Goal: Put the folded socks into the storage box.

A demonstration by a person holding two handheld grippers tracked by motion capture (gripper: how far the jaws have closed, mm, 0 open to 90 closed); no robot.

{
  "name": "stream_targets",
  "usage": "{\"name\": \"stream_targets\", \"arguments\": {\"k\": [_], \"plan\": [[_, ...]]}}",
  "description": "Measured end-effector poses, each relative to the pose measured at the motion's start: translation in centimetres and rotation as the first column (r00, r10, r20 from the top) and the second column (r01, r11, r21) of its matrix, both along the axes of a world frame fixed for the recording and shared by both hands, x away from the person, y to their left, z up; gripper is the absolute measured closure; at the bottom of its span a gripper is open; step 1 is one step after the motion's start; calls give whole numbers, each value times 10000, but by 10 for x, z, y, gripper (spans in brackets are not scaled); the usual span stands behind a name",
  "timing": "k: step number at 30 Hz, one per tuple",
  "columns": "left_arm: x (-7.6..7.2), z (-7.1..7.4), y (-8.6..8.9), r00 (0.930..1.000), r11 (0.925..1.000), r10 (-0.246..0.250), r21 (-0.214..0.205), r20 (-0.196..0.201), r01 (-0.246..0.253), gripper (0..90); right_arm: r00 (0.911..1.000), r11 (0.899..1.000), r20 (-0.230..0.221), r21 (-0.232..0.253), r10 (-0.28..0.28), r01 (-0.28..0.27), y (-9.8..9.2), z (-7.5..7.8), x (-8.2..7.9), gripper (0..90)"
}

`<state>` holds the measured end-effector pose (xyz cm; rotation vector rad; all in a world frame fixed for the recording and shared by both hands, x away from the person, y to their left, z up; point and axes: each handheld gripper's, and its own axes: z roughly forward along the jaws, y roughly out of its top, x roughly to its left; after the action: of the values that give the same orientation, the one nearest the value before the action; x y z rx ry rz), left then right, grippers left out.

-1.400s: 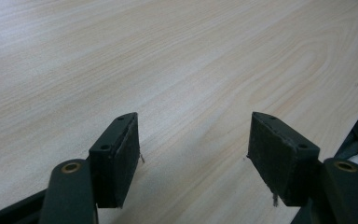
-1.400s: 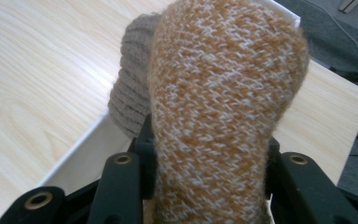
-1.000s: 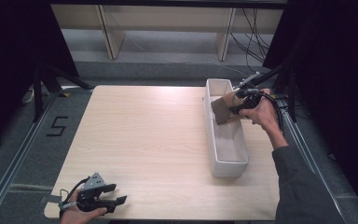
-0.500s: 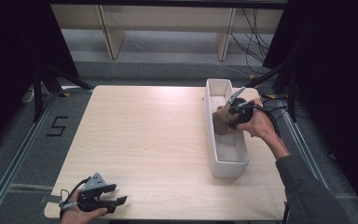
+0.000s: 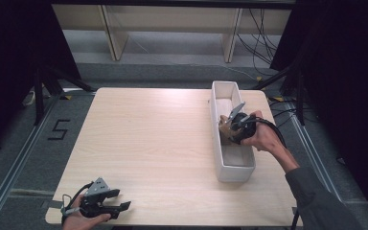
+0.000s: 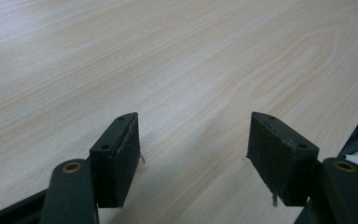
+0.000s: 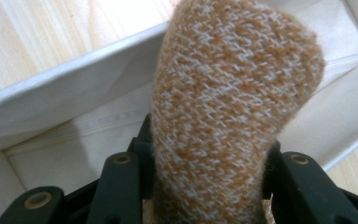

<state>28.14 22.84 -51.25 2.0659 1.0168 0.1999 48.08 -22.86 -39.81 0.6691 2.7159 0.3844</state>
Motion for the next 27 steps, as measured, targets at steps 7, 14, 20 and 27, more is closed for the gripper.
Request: {"name": "stream_targets", "arguments": {"k": [7,14,20,27], "plan": [[0,-1,-1,9999,9997,133,-183,26,-133,336,9988,9987,-169,-203,468,-472,3,-5,-4,579],[-1,-1,0,9999,9999,99,-124,37,-98,337,9943,9946,-413,-274,988,-999,5,-12,-9,553],[0,0,0,10000,10000,-2,-27,30,2,337,9957,9961,-738,718,568,-515,0,-5,-13,375],[0,-1,-1,9999,9997,134,-187,19,-134,338,9982,9796,-530,2002,287,-175,-13,17,-16,421]]}}
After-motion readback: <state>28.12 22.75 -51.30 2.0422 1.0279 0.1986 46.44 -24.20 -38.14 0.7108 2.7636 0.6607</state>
